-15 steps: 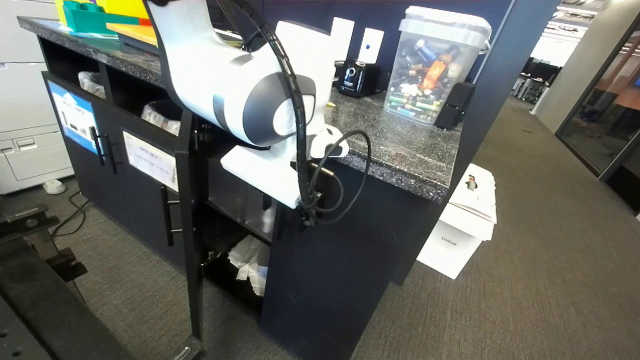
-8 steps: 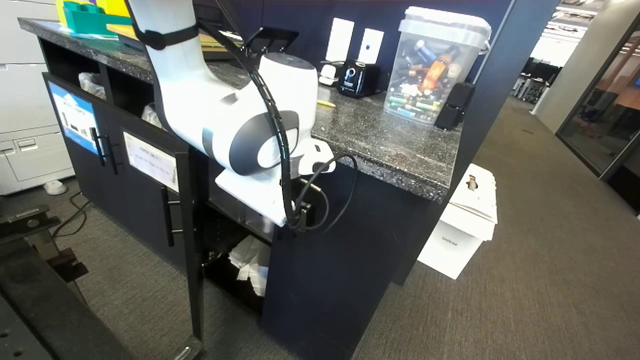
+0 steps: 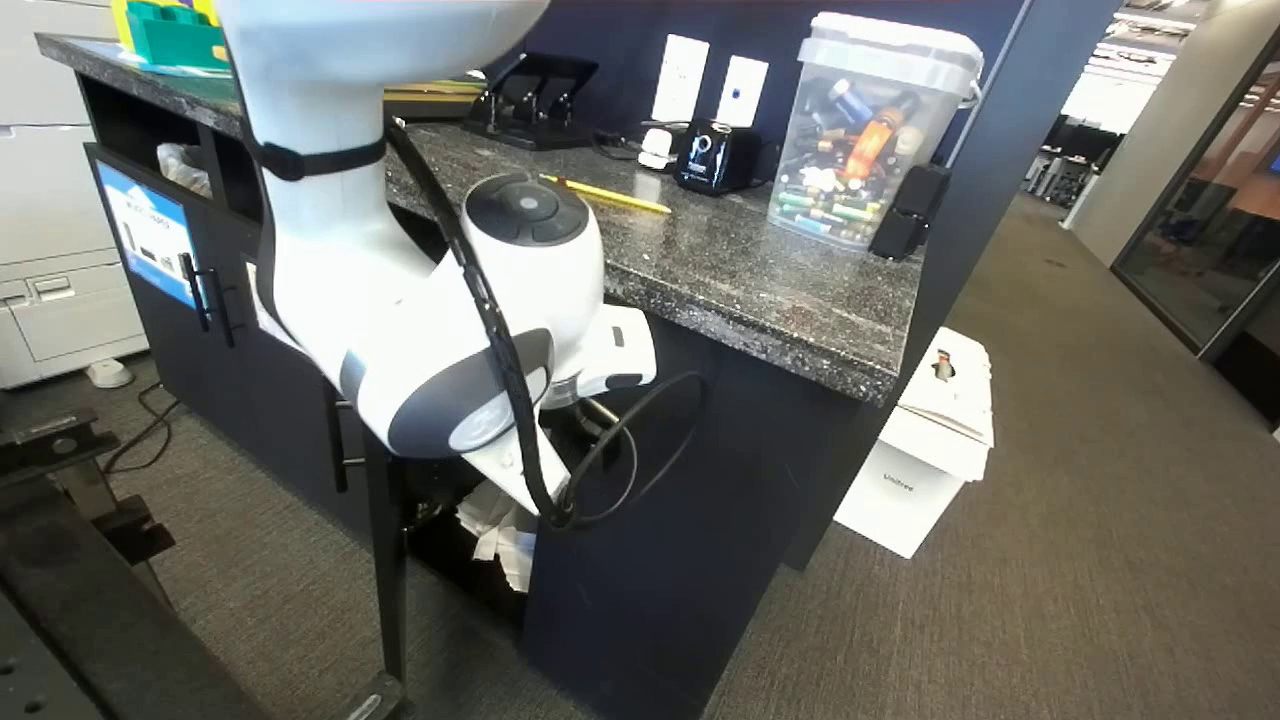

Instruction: Open the right door of the cabinet on the far right.

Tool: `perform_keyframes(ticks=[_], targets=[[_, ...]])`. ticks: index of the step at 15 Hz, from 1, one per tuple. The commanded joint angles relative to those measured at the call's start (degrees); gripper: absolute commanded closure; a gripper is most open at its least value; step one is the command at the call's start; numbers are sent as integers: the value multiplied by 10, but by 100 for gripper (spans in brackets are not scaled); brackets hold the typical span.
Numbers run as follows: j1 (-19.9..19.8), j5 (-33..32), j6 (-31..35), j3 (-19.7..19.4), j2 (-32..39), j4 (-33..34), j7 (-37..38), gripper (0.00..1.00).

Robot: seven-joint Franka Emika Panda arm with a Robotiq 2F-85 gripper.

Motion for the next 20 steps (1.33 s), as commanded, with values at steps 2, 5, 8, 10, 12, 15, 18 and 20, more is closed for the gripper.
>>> perform_keyframes(ticks=[2,5,8,10,12,15,18,20], targets=[[-100,-130,108,56,34,-37,-2,28],[-117,-180,110,64,49,-23,2,47],[-120,-202,110,73,57,-4,2,69],[-112,-207,115,78,65,18,2,84],[-103,-209,118,74,76,45,-2,98],[-93,-210,112,63,84,65,-9,95],[-76,-181,75,40,60,53,6,95],[-45,-123,31,-10,-6,5,34,95]])
